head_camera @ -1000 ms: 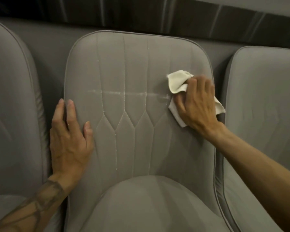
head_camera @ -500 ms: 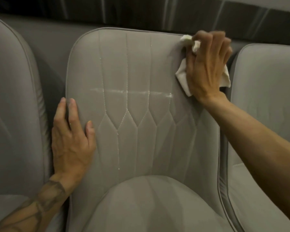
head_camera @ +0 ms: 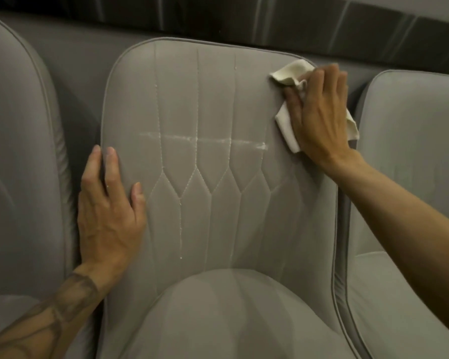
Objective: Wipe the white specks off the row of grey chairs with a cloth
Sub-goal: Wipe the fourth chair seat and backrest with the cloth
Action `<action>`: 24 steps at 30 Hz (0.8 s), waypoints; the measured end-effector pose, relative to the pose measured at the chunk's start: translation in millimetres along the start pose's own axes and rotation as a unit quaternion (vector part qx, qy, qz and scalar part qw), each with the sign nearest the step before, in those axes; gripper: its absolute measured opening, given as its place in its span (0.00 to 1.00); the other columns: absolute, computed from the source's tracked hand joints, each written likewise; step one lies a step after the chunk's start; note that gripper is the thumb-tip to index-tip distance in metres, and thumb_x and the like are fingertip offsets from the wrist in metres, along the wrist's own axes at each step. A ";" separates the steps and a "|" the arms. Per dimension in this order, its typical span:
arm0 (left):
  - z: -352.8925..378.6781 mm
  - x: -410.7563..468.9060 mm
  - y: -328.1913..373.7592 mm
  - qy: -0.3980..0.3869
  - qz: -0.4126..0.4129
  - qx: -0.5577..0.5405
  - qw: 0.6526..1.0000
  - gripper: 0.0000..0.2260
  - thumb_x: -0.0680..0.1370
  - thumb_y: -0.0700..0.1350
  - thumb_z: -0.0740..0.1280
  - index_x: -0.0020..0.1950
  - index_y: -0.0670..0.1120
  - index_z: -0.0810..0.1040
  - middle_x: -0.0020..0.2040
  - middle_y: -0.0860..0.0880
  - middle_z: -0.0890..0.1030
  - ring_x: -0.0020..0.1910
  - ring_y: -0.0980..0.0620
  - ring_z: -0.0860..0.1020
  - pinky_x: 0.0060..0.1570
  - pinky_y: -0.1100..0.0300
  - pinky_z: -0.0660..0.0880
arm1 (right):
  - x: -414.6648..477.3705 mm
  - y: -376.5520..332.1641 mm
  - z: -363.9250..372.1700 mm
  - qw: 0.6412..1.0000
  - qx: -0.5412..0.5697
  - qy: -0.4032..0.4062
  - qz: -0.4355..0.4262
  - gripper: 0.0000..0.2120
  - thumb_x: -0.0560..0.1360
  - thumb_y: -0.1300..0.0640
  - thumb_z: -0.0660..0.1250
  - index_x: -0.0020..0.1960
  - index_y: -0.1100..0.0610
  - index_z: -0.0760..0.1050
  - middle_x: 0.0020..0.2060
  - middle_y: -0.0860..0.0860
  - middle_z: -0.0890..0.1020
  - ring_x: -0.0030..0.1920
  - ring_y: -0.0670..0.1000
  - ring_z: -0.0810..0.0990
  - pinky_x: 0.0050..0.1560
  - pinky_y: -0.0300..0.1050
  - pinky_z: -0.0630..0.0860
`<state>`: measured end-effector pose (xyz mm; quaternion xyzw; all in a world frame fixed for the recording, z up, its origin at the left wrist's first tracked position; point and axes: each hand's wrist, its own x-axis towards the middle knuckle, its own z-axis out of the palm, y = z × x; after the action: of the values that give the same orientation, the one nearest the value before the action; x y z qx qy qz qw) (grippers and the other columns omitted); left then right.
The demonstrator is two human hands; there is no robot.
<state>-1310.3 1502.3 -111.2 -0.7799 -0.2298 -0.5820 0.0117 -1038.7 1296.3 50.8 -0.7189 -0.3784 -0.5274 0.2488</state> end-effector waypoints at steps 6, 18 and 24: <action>-0.3 0.4 0.4 -0.005 -0.004 -0.003 1.000 0.27 0.86 0.46 0.58 0.83 0.38 0.57 0.78 0.31 0.62 0.76 0.32 0.65 0.73 0.41 0.67 | -66.4 -14.8 -1.7 0.996 -0.038 -0.052 -0.060 0.14 0.84 0.51 0.57 0.50 0.62 0.71 0.48 0.62 0.74 0.47 0.61 0.72 0.47 0.56 0.65; -1.7 1.0 3.0 -0.006 0.000 0.004 1.000 0.26 0.86 0.45 0.59 0.82 0.36 0.58 0.78 0.30 0.62 0.76 0.31 0.65 0.73 0.41 0.67 | -50.4 -21.0 3.3 1.000 -0.016 -0.023 0.006 0.11 0.82 0.51 0.58 0.54 0.59 0.70 0.52 0.58 0.73 0.49 0.59 0.70 0.50 0.55 0.67; -3.4 1.7 4.4 -0.010 -0.003 -0.003 1.000 0.26 0.86 0.44 0.59 0.82 0.35 0.58 0.78 0.29 0.62 0.75 0.30 0.65 0.73 0.40 0.67 | -41.5 9.5 -11.2 0.988 -0.054 -0.037 -0.139 0.12 0.84 0.53 0.58 0.63 0.59 0.70 0.62 0.56 0.68 0.58 0.60 0.69 0.60 0.53 0.63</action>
<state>-1311.3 1498.0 -107.4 -0.7851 -0.2300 -0.5750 0.0052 -1043.9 1270.5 15.5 -0.6906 -0.4550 -0.5493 0.1198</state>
